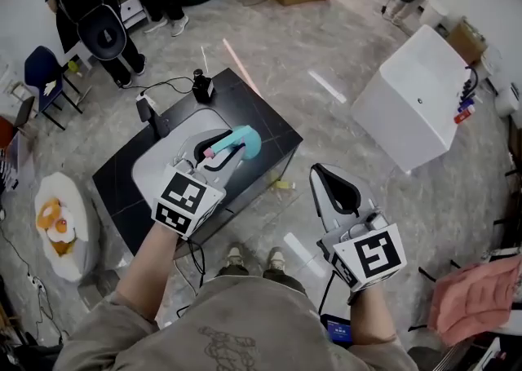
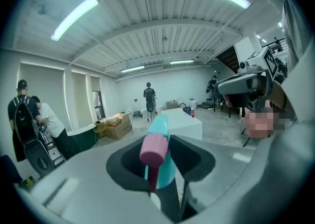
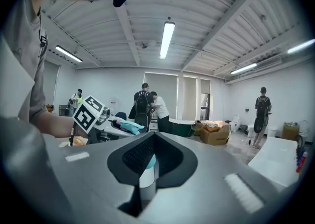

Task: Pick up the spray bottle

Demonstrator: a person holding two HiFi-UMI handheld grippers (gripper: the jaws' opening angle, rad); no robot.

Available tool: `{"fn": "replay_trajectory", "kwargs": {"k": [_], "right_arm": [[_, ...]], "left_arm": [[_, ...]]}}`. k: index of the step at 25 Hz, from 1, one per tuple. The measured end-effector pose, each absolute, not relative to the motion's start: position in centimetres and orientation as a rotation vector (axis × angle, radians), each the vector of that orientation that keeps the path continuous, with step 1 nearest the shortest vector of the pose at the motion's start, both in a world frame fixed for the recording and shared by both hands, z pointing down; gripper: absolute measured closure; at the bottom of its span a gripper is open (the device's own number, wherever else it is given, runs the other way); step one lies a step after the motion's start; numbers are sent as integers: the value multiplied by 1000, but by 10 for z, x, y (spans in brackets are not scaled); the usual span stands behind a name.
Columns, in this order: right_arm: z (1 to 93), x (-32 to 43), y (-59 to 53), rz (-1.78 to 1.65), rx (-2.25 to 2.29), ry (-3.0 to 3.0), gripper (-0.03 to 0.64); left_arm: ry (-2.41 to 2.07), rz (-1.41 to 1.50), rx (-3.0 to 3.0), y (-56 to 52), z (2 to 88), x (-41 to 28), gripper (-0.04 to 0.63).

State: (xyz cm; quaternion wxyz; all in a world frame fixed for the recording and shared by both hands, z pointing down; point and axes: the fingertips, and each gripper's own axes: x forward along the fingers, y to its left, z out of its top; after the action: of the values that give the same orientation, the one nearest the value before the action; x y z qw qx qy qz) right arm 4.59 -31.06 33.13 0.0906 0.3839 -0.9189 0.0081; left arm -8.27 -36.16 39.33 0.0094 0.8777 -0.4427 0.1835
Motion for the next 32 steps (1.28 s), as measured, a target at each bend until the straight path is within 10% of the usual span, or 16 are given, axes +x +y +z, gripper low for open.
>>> {"fn": "replay_trajectory", "kwargs": {"k": [32], "right_arm": [[341,32,-257,3,890,-2792,589]], "left_arm": [[-1529,581,2668,-256,370,-117,463]]}}
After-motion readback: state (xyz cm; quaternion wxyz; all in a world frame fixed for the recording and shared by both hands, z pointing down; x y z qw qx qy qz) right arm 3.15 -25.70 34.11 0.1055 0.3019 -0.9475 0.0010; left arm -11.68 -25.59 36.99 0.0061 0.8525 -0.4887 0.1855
